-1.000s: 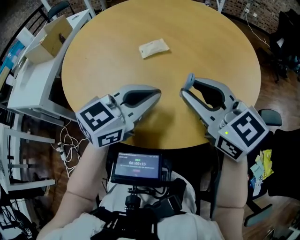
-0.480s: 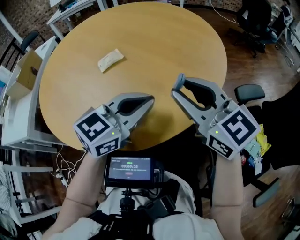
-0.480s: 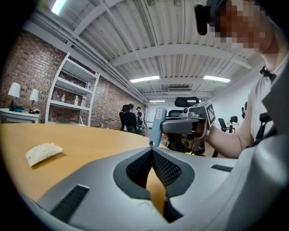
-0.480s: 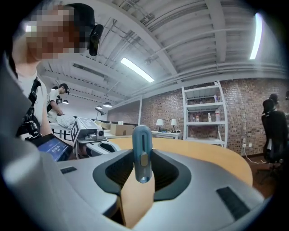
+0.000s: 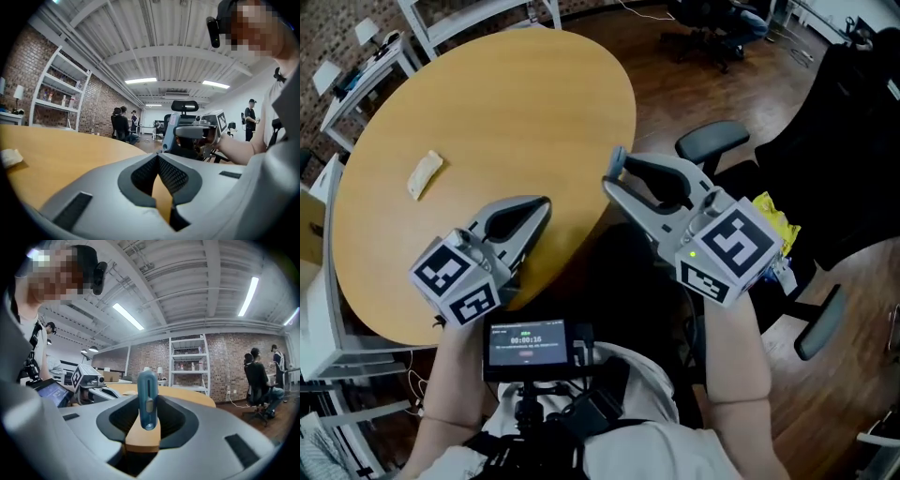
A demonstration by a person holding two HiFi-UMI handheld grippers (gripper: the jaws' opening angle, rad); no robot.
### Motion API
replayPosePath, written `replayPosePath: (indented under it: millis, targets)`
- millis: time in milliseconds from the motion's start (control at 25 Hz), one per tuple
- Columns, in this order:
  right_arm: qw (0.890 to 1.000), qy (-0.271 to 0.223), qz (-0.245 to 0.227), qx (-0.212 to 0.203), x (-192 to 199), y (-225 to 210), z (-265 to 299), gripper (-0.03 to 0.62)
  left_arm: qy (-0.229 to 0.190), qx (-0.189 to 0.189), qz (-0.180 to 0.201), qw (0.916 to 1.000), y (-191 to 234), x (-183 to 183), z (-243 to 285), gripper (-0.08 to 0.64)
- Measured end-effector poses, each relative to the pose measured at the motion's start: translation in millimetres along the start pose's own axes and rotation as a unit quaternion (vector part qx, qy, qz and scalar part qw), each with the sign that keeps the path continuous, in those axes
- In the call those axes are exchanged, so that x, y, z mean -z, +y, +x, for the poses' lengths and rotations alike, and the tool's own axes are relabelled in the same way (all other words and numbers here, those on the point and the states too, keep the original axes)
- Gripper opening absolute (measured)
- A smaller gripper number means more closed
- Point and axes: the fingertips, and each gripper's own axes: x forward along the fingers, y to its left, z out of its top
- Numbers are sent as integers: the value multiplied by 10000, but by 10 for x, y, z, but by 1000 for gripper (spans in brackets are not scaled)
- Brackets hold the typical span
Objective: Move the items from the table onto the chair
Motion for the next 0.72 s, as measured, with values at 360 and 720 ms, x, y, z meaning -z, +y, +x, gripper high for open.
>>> replayPosePath:
  millis: [360,720]
  targets:
    - [9953,55,155,957,199,-530,-848,132,-62,810,-153,9966,-484,-149,639,11]
    - [9813,384,445,1832,672,-1043,-1772,132,-21,1518,141,9883,-1048,-241,1316,11]
